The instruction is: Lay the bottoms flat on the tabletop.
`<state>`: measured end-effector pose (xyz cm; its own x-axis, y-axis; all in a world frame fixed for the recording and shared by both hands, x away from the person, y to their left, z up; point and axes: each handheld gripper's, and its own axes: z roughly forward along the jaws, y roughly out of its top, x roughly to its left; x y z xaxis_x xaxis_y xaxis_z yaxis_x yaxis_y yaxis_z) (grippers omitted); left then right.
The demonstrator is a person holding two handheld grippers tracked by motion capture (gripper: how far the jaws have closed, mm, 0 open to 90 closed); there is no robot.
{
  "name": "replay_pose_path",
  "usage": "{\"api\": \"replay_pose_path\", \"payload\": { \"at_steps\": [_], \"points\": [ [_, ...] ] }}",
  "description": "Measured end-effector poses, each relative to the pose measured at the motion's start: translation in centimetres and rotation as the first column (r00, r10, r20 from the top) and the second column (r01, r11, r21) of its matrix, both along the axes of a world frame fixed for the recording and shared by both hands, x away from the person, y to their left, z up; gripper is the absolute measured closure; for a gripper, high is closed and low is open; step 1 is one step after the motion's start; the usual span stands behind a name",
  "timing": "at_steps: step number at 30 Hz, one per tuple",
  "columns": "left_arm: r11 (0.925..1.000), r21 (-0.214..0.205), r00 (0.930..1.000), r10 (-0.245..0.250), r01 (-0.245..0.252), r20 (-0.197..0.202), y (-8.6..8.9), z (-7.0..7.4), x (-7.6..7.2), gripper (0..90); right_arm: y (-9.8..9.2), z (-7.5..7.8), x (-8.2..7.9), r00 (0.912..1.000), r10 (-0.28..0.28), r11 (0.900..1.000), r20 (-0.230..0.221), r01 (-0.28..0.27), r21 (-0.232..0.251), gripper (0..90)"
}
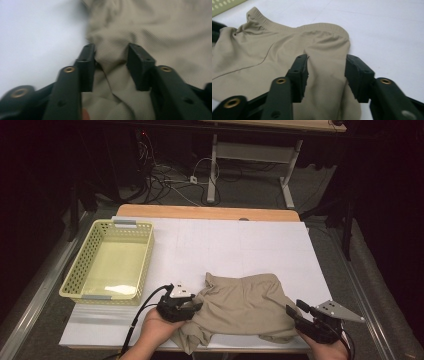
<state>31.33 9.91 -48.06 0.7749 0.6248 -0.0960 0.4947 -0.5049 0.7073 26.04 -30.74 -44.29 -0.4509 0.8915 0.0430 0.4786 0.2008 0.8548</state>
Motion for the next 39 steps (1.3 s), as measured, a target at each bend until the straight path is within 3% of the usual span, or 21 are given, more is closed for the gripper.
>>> {"api": "replay_pose_path", "payload": {
  "at_steps": [2,4,5,7,9,11,16,22,25,28,29,30,31,33,34,35,36,37,38,39],
  "points": [
    [0.9999,-0.002,0.9997,-0.016,0.016,0.021,-0.1,0.1,-0.4,69.9,0.4,-0.5,0.7,0.9995,0.004,0.9999,-0.031,-0.004,-0.009,45.8],
    [0.9997,0.008,0.9984,-0.023,0.022,0.051,-0.1,0.2,-0.8,81.1,0.7,-1.1,1.5,0.9972,0.017,0.9997,-0.072,-0.018,-0.018,46.3],
    [0.9997,0.01,0.9975,-0.022,0.021,0.067,0.0,0.3,-1.0,82.9,0.8,-1.4,1.7,0.9963,0.027,0.9991,-0.082,-0.03,-0.03,51.0],
    [0.9999,-0.007,0.9959,-0.013,0.014,0.09,0.4,0.6,-1.4,84.2,1.0,-1.6,1.7,0.9947,0.055,0.997,-0.087,-0.059,-0.049,68.6],
    [0.9996,-0.028,0.9944,-0.004,0.007,0.106,0.8,1.1,-1.7,84.3,1.0,-1.4,1.5,0.9946,0.074,0.9951,-0.073,-0.079,-0.06,82.5],
    [0.9993,-0.037,0.9928,0.004,0.0,0.12,1.1,1.5,-2.1,84.3,1.0,-1.1,1.3,0.995,0.083,0.9943,-0.056,-0.086,-0.063,87.9],
    [0.9984,-0.057,0.9883,0.006,0.003,0.153,2.5,2.8,-3.2,84.4,0.7,0.0,0.3,0.9963,0.086,0.9948,-0.004,-0.086,-0.053,88.8],
    [0.9917,-0.124,0.9864,-0.012,0.033,0.164,3.0,4.8,-4.3,84.5,0.5,1.9,-1.4,0.9933,0.094,0.9954,0.068,-0.092,-0.025,89.0],
    [0.9899,-0.136,0.9863,-0.016,0.039,0.164,2.5,6.3,-3.1,84.5,1.0,3.6,-0.9,0.9894,0.107,0.9942,0.098,-0.106,-0.019,89.3],
    [0.9953,-0.095,0.9902,-0.006,0.019,0.14,1.3,7.0,0.1,84.5,1.9,4.6,1.5,0.9893,0.122,0.9916,0.079,-0.119,-0.051,89.6],
    [0.9969,-0.078,0.9949,-0.005,0.013,0.1,0.5,6.9,2.0,84.5,2.4,4.7,3.0,0.9898,0.13,0.9897,0.058,-0.126,-0.067,89.9],
    [0.9982,-0.059,0.9961,0.001,0.004,0.088,0.0,6.8,3.1,84.5,3.2,4.5,5.4,0.9881,0.154,0.9864,0.0,-0.154,-0.059,90.0],
    [0.9994,-0.032,0.9965,0.012,-0.009,0.082,-0.6,6.8,4.7,84.5,3.7,4.2,6.8,0.9869,0.159,0.9847,-0.028,-0.16,-0.069,90.0],
    [0.9984,0.006,0.9957,0.055,-0.056,0.074,-1.2,7.3,7.7,84.6,5.0,4.2,10.3,0.9895,0.137,0.98,-0.048,-0.142,-0.14,90.0],
    [0.9965,0.022,0.9936,0.078,-0.08,0.081,-1.2,8.2,9.1,84.6,5.4,4.6,11.9,0.9924,0.115,0.9819,-0.043,-0.121,-0.146,90.0],
    [0.9937,0.02,0.9868,0.107,-0.11,0.122,-1.0,10.0,10.3,84.6,5.6,5.4,13.2,0.9951,0.095,0.9854,-0.027,-0.098,-0.139,90.0],
    [0.9925,0.0,0.9814,0.121,-0.122,0.149,-0.7,11.1,10.7,84.6,5.7,6.9,14.4,0.9969,0.078,0.9887,0.008,-0.076,-0.129,90.0],
    [0.9904,-0.043,0.971,0.137,-0.131,0.196,-0.1,13.0,10.9,84.6,5.7,7.9,14.8,0.9964,0.074,0.9894,0.041,-0.068,-0.128,90.0],
    [0.9888,-0.063,0.9638,0.146,-0.135,0.223,0.2,13.9,10.9,84.6,5.7,9.5,15.2,0.9929,0.076,0.9912,0.091,-0.066,-0.115,90.0],
    [0.9874,-0.075,0.9559,0.154,-0.139,0.25,0.6,14.7,11.0,84.6,5.6,10.3,15.4,0.9908,0.076,0.9927,0.111,-0.065,-0.101,90.0]
  ]
}}
